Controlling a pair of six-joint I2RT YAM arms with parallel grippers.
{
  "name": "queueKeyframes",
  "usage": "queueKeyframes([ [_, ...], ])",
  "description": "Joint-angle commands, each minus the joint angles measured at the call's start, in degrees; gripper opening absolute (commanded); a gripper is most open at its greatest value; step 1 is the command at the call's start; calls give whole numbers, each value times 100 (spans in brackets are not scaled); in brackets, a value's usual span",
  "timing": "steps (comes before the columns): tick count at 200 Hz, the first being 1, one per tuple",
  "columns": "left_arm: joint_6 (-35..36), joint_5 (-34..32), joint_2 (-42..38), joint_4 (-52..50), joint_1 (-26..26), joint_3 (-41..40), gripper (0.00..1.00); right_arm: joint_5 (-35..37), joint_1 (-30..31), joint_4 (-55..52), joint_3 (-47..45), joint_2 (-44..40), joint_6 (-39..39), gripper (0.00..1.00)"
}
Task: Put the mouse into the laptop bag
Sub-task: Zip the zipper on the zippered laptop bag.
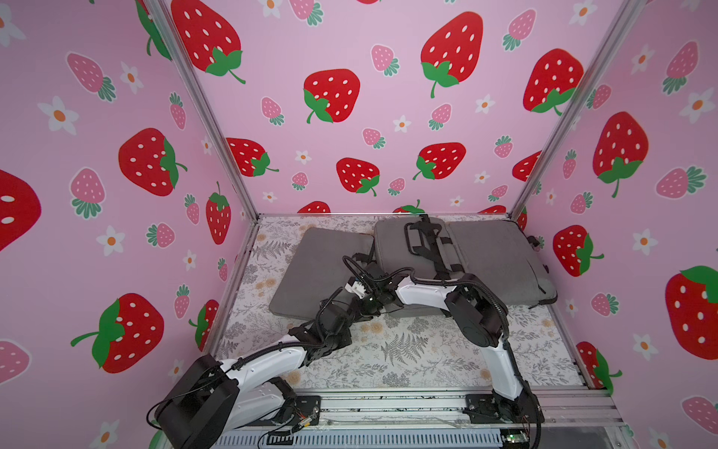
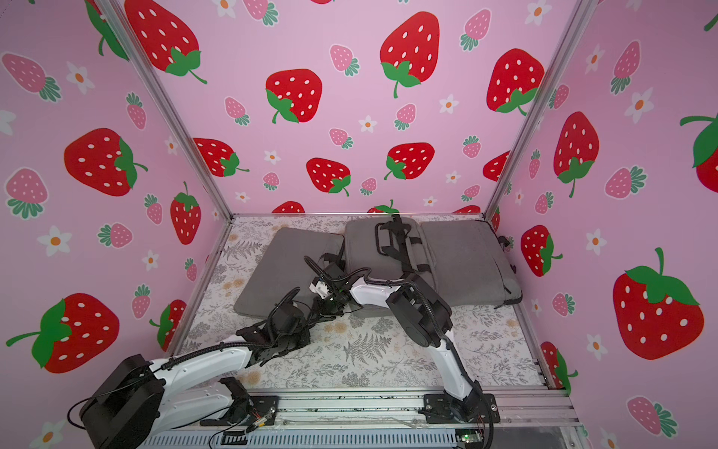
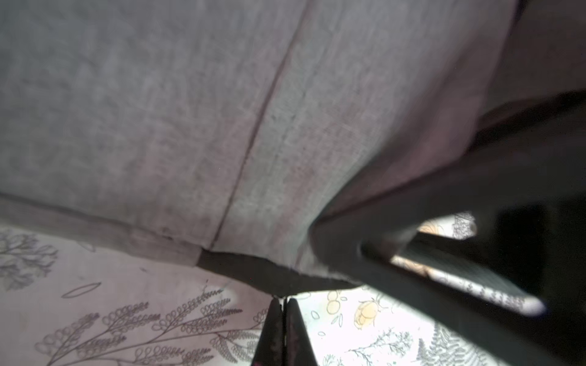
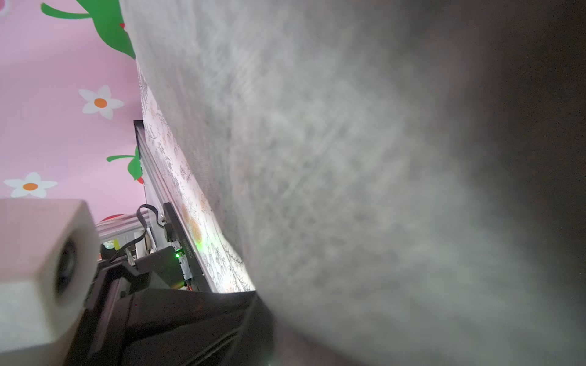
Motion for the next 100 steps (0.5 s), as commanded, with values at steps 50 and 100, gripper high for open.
queueKeyframes([
  [50, 70, -583, -516, -904, 310, -375, 0, -975, -1027, -1277, -522, -540, -1100, 0],
  [100, -110, -864, -1165, -1524, 748, -670, 0, -966, -1379, -2385, -248, -518, -2029, 0],
])
